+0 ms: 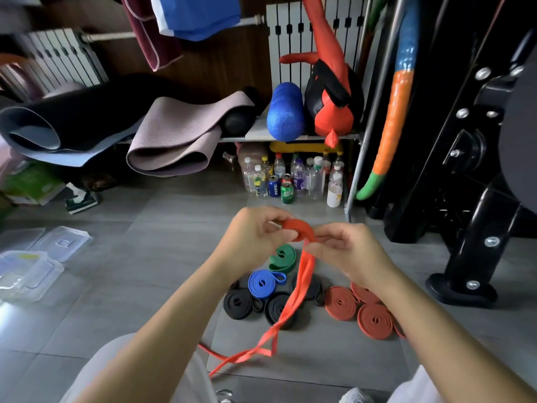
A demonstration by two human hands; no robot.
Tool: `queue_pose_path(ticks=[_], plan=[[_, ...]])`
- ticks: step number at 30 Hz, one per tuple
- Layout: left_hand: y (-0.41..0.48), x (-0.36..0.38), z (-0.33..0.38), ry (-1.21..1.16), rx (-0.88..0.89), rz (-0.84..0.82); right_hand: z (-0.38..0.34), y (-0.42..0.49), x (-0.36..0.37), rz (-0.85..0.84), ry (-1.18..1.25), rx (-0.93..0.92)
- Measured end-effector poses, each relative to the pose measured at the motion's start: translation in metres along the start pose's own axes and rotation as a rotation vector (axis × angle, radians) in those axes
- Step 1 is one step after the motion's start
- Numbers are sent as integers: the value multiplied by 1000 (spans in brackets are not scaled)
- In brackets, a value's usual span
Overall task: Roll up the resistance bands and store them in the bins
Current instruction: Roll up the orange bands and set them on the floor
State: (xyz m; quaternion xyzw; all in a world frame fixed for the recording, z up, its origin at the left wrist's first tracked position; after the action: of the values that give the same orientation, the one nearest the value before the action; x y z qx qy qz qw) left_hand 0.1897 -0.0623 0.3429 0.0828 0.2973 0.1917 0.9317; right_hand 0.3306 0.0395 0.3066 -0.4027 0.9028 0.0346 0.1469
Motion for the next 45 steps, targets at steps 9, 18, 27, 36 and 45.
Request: queue_pose_path(ticks=[9, 18, 27, 36, 45], plan=[[56, -68, 105, -444, 85, 146, -144, 21, -44, 94, 198, -194], [55, -135, 181, -269, 214, 152, -243, 8, -63, 167, 2, -361], [35, -144, 203, -446, 214, 190, -270, -26, -46, 142, 118, -345], [23, -115, 185, -586, 123, 155, -236, -34, -46, 125, 92, -308], [24, -106, 189, 625, 295, -129, -197, -33, -40, 147, -415, -276]])
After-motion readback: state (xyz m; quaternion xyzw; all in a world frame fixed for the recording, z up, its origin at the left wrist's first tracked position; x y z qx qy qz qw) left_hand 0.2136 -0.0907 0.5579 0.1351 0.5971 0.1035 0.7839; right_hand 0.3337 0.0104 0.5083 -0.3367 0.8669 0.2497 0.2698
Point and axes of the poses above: each hand's wrist, its own y-axis towards the middle knuckle, its own x-axis out of the palm, z = x × y, the point moved 2 cm from there along y, towards the middle knuckle, and after that the axes turned 10 degrees about x, right-handed, at the moved point
